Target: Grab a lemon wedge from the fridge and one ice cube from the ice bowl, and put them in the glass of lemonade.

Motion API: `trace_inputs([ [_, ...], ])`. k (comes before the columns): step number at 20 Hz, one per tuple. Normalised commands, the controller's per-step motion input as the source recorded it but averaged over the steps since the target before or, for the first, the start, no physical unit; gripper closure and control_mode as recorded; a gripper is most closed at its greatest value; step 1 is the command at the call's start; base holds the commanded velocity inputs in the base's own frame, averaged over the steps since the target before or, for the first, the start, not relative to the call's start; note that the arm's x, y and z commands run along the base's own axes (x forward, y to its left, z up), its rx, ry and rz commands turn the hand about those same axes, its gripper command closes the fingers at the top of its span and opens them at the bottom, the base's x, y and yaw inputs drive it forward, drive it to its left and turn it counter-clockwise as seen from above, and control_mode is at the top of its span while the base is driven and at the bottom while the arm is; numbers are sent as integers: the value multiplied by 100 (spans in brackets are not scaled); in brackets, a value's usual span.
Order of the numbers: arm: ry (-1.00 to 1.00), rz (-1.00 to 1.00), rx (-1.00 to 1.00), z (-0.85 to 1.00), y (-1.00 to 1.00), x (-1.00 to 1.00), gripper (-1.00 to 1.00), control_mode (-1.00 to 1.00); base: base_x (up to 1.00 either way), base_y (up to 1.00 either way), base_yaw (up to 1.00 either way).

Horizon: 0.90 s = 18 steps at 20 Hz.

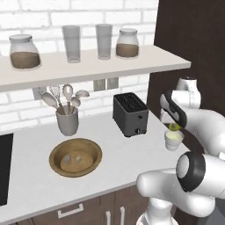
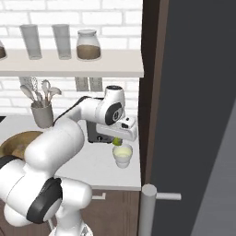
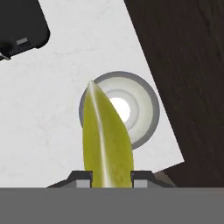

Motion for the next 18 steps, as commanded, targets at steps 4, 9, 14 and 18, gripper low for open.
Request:
trace_inputs([
  [4,1,0,0,-34,-29,14,100,-100,0,0,0],
  [9,3,0,0,-27,-25,0,100,-100,0,0,0],
  [14,0,0,0,-8,-2,4,100,-100,0,0,0],
  [18,0,0,0,-1,0,13,100,-100,0,0,0],
])
